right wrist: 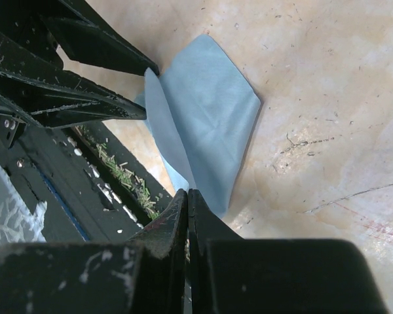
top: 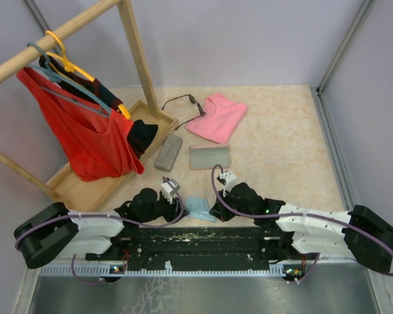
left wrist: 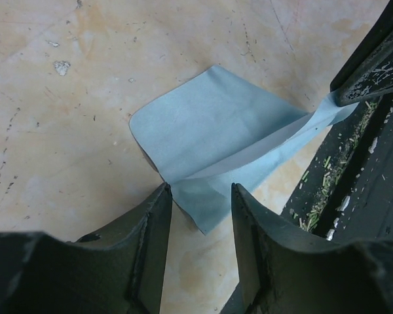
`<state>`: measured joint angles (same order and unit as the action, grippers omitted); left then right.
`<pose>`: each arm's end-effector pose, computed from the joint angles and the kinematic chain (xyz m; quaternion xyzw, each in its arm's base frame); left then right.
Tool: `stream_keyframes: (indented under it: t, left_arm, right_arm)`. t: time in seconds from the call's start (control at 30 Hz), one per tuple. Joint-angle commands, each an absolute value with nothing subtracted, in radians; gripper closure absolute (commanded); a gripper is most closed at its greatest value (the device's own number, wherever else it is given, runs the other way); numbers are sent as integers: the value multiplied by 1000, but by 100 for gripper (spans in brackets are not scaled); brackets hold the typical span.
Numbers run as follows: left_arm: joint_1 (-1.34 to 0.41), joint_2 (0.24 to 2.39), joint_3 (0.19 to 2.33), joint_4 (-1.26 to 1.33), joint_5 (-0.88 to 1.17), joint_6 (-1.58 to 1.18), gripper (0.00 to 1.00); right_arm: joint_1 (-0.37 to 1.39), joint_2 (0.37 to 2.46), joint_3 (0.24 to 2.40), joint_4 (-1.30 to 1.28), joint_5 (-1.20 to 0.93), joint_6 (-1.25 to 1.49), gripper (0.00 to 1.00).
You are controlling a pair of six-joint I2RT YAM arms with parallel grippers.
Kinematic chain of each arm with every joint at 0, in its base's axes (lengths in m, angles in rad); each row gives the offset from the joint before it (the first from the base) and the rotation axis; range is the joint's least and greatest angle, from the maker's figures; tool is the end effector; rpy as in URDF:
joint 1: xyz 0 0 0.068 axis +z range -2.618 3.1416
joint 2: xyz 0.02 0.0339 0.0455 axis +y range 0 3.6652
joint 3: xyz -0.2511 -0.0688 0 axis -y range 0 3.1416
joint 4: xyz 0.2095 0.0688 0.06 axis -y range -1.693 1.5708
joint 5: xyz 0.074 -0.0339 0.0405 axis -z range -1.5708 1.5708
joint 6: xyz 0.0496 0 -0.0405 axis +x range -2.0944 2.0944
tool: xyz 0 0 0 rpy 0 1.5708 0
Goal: Organize the sunglasses
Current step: Fold the glasses cleaning cloth at the center of the board.
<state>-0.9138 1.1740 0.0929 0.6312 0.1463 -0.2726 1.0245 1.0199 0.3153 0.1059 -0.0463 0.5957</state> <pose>0.1074 -0.1511 0.1349 0.3031 0.7895 -0.3477 0.4050 0.0963 0.1628 0.1678 -0.1986 0.8614 0.3524 0.3071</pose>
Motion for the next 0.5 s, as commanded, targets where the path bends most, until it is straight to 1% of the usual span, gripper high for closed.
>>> stream_keyframes:
  t: [0.0,0.07,0.13,0.27,0.3,0.47]
  left_arm:
    - [-913,1191,112,669,190,-249,54]
    - [-912,1195,114,667,186,-248,57]
    - [-912,1194,117,663,178,-245,63]
    - [-911,1180,126,631,159,-234,86]
    - [-912,1174,127,626,153,-232,90]
    - [-913,1126,121,621,126,-232,96]
  right_arm:
    - [1019,1011,339,155,-48,593,100]
    - [1019,1012,338,156,-49,593,100]
    - [1019,1012,339,155,-48,593,100]
    - [1019,1009,334,156,-49,594,100]
    - [1019,1009,334,156,-48,594,100]
    - [1019,1009,335,157,-47,595,100]
